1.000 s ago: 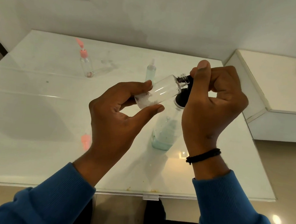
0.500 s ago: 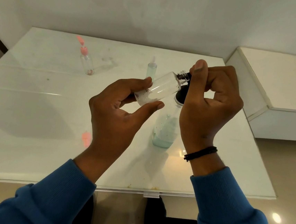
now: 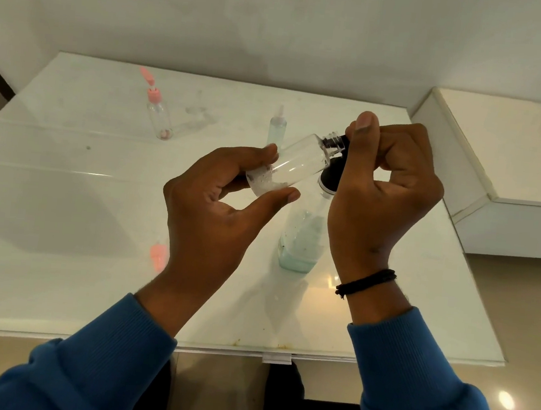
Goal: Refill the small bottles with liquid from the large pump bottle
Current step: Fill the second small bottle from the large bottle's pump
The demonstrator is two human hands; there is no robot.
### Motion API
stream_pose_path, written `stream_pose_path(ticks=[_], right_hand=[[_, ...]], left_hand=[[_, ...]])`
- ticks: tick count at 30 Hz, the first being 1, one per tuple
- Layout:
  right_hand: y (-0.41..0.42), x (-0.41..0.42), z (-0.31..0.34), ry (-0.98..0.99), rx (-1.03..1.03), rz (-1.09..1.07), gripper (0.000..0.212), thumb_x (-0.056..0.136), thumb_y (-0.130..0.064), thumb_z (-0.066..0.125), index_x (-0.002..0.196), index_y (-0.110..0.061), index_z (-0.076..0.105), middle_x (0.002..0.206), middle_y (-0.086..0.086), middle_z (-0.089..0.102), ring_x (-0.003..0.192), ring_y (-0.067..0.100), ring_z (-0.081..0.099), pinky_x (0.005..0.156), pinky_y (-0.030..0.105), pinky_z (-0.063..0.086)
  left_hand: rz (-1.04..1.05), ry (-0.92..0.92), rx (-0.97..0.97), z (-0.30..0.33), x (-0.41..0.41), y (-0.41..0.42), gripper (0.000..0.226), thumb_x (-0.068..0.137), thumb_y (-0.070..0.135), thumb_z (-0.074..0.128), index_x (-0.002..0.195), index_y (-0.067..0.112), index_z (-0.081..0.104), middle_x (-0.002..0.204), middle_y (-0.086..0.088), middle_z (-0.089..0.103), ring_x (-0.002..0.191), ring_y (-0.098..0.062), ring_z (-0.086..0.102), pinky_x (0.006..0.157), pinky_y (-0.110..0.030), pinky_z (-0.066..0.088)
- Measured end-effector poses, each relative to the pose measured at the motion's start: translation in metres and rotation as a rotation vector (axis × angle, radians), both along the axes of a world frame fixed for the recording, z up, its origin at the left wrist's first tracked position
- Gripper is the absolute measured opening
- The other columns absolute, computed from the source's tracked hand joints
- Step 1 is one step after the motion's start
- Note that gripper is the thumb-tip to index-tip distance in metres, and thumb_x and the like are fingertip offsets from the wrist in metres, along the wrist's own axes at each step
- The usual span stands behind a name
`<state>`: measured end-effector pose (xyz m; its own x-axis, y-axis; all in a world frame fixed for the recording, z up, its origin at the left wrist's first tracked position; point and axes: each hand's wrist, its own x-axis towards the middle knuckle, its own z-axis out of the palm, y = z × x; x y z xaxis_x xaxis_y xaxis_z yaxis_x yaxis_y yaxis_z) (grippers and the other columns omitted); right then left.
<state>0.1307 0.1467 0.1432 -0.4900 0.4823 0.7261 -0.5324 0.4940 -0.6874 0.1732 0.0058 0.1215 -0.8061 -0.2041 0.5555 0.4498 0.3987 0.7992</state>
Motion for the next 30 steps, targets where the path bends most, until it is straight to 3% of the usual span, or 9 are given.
stream_pose_path(ticks=[10,14,20,25,30], right_hand=[[-0.0022,0.0025,0.0031,-0.022,-0.027,0.027,0.026,0.097,-0.005,0.066,0.071,-0.009,0.065,0.068,0.006,0.061,0.064,0.016,0.054,0.06,0.021,0.043],[0.0004,0.0008,0.0057,-0.018,-0.02,0.014,0.029,0.097,-0.007,0.066,0.068,-0.003,0.067,0.067,0.007,0.062,0.063,0.019,0.055,0.059,0.025,0.044],[-0.003,0.0016,0.0035,-0.015,-0.031,0.037,0.027,0.097,-0.004,0.066,0.071,-0.011,0.064,0.068,0.006,0.061,0.065,0.014,0.053,0.061,0.018,0.042],[0.0022,-0.0009,0.0055,-0.01,-0.023,0.021,0.032,0.097,-0.007,0.066,0.066,0.002,0.065,0.066,0.009,0.062,0.063,0.02,0.054,0.059,0.027,0.044],[-0.0009,0.0007,0.0011,0.022,-0.002,0.03,0.031,0.096,-0.002,0.065,0.065,-0.005,0.061,0.066,0.007,0.058,0.063,0.015,0.05,0.06,0.022,0.041]], left_hand=[[-0.002,0.004,0.002,0.0006,0.0009,-0.0001,0.043,0.081,0.025,0.088,0.118,0.01,0.071,0.114,0.005,0.072,0.104,-0.01,0.071,0.089,-0.019,0.057],[-0.016,0.001,0.024,0.0012,0.0008,-0.0002,0.043,0.081,0.023,0.089,0.118,0.009,0.072,0.114,0.003,0.073,0.104,-0.013,0.071,0.089,-0.023,0.058],[-0.006,0.003,0.005,0.0005,0.0008,-0.0005,0.043,0.081,0.025,0.088,0.118,0.009,0.072,0.114,0.002,0.073,0.104,-0.012,0.071,0.089,-0.022,0.058],[-0.019,0.0,0.03,0.0008,0.001,0.0008,0.043,0.08,0.022,0.089,0.118,0.008,0.072,0.114,0.002,0.073,0.104,-0.013,0.071,0.089,-0.023,0.058],[-0.013,0.011,0.008,0.0001,0.0004,0.0,0.043,0.081,0.023,0.088,0.118,0.01,0.071,0.113,0.003,0.073,0.103,-0.012,0.071,0.089,-0.021,0.058]])
